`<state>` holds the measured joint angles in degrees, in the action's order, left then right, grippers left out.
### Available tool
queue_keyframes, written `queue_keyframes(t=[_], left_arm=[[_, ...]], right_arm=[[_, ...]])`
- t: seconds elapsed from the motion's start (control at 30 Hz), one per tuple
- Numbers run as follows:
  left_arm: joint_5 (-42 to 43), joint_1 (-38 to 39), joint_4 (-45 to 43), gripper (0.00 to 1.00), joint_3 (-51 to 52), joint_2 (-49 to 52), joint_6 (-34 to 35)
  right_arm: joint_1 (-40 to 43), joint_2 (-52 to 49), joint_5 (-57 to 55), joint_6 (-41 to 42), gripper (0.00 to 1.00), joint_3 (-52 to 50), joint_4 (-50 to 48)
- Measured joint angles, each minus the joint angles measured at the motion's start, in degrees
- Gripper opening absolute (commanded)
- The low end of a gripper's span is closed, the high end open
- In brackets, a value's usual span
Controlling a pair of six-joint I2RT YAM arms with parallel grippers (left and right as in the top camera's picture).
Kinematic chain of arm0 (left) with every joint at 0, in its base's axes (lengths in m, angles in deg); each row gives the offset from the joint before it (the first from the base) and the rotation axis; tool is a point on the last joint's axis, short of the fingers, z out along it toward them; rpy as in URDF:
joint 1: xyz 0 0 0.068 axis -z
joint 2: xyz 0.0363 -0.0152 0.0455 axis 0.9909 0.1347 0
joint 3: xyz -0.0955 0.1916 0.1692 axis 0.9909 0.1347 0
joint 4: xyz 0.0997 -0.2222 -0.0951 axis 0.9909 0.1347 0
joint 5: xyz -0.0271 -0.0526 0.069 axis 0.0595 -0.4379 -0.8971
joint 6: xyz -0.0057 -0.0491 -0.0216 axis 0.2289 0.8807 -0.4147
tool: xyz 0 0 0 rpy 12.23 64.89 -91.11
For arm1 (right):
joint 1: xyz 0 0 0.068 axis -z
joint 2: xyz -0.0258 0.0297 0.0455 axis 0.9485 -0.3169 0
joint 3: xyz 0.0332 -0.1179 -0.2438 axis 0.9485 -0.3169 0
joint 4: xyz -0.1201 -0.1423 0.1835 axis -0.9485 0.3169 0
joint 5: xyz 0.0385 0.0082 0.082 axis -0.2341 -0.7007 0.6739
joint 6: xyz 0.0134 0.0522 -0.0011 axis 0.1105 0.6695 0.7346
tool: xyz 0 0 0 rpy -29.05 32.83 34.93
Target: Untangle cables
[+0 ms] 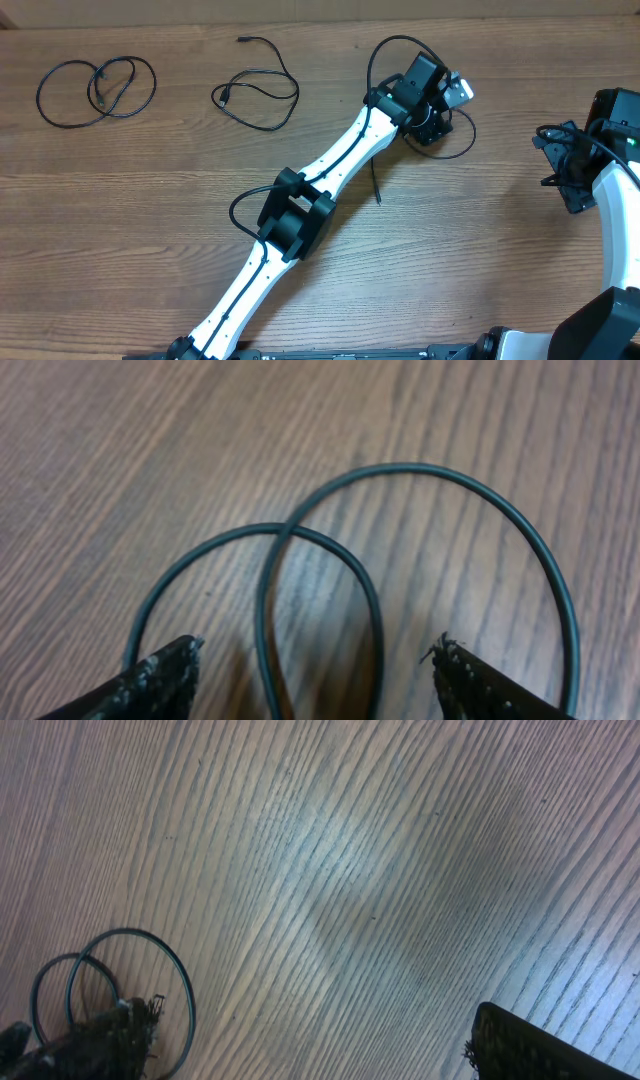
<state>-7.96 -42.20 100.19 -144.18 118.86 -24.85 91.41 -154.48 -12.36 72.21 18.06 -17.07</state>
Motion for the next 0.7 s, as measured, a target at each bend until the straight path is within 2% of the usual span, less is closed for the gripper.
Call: queue_keyframes(t=[0.23, 0.47, 0.6, 0.7], left_arm=[[2.54, -1.88, -0.79, 0.78, 0.07, 1.16, 3.98], [2.78, -2.16, -0.92, 0.76, 0.11, 2.91, 4.37], [2.75, -1.6, -0.24, 0.69, 0.11, 2.91, 3.56], [3.04, -1.11, 0.17, 0.75, 0.11, 2.91, 2.25]], right_arm=[[0.0, 0.0, 0.02, 0.0, 1.0, 0.0, 0.0], [0.0, 0.0, 0.0, 0.0, 1.0, 0.0, -0.02], [0.0, 0.0, 0.04, 0.02, 1.0, 0.0, 0.0], [0.0, 0.0, 0.02, 0.02, 1.0, 0.0, 0.0]])
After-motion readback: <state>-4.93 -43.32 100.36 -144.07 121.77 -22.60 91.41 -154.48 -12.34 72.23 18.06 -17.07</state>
